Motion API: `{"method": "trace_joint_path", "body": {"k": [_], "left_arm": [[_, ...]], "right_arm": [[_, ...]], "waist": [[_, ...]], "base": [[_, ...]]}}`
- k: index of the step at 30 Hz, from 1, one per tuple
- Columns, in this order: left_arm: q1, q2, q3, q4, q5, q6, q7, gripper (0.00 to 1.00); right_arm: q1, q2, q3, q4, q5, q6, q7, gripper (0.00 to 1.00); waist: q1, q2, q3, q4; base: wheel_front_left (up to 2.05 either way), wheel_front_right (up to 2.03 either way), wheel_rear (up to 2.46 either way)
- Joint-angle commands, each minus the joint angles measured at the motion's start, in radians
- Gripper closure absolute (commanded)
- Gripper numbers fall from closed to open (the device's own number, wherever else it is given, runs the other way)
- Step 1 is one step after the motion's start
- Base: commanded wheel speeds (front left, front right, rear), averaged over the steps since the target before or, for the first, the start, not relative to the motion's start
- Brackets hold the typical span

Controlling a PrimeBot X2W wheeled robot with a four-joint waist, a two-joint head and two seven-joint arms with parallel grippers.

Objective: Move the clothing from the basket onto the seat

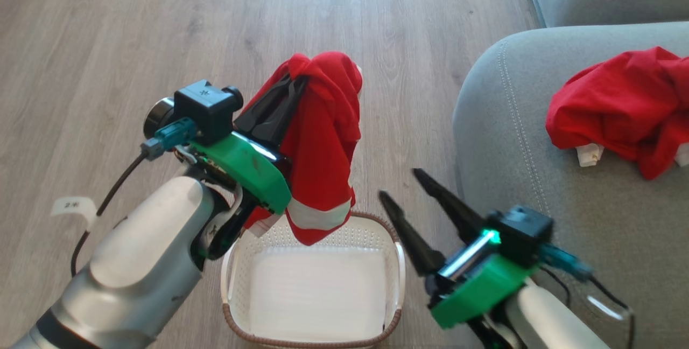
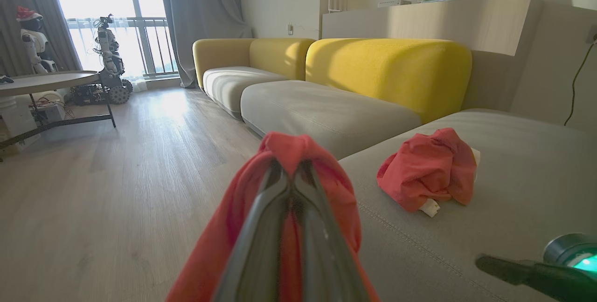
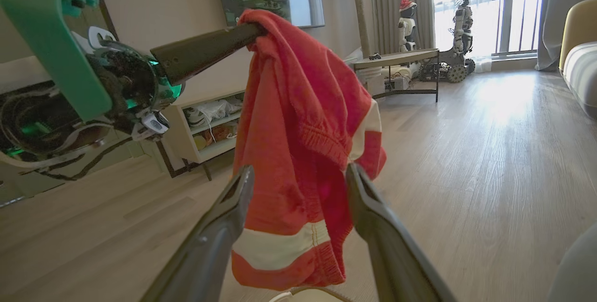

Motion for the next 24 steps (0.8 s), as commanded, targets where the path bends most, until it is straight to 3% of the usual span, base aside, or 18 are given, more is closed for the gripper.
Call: {"method": "trace_joint_path", "body": {"k": [1, 12, 24], "left_arm": [[-0.077, 0.02, 0.043, -0.027, 0.002, -0.006, -0.002, 1.0], [-0.079, -0.01, 0.002, -0.035, 0.002, -0.019, 0.013, 1.0], [-0.09, -0.046, -0.037, -0.037, -0.002, -0.033, 0.031, 1.0]], "right_arm": [[-0.056, 0.01, 0.026, -0.017, 0.006, 0.0, 0.001, 0.0], [-0.257, 0.043, 0.201, 0.231, 0.105, 0.0, 0.001, 0.0], [-0.405, 0.094, 0.298, 0.458, 0.212, 0.0, -0.032, 0.0]], "waist": [[0.0001, -0.0001, -0.003, 0.004], [0.0001, -0.0001, -0.011, 0.04], [0.0001, -0.0001, -0.018, 0.084]], "base": [[0.0, 0.0, 0.0], [0.0, 0.0, 0.0], [0.0, 0.0, 0.0]]}}
